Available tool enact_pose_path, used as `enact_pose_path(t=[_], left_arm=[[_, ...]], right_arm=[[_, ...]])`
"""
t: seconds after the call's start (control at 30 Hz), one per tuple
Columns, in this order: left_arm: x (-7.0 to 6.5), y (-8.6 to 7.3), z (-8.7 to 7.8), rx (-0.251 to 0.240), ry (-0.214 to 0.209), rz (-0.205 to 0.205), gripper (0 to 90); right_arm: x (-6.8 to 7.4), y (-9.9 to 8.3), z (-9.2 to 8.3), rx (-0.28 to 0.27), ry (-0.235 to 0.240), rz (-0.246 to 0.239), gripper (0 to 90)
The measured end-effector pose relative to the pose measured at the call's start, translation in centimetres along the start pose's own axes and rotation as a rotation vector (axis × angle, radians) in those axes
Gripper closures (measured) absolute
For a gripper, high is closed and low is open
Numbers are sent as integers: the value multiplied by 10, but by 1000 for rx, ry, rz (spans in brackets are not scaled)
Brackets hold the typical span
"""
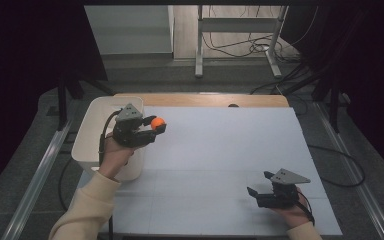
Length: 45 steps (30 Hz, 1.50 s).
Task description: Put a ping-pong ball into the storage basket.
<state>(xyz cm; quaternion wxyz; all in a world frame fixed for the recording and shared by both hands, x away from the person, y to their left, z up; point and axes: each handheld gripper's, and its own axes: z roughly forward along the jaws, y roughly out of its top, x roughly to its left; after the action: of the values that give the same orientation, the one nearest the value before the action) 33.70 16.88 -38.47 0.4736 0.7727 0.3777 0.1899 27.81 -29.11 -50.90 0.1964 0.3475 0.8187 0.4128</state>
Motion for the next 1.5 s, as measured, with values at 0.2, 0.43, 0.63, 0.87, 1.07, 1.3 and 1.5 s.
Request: enact_pose_path(t=[0.2, 0.43, 0.63, 0.87, 1.07, 1.3, 1.5], left_arm=[[5, -1, -4, -4, 14, -7, 501], [10, -1, -8, -11, 28, -18, 501], [15, -2, -14, -21, 44, -27, 501], [22, -2, -21, -32, 64, -43, 501], [25, -3, -26, -39, 76, -50, 501], [33, -2, -34, -49, 102, -66, 501], [42, -4, -38, -47, 128, -83, 501]], right_arm=[[0, 0, 0, 0, 0, -2, 153], [0, 0, 0, 0, -1, 0, 153], [0, 0, 0, -1, -1, -1, 153], [0, 0, 0, -1, -1, 0, 153], [0, 0, 0, -1, -1, -1, 154], [0, 0, 0, -2, 0, -1, 154], [0, 0, 0, -2, 1, -2, 153]])
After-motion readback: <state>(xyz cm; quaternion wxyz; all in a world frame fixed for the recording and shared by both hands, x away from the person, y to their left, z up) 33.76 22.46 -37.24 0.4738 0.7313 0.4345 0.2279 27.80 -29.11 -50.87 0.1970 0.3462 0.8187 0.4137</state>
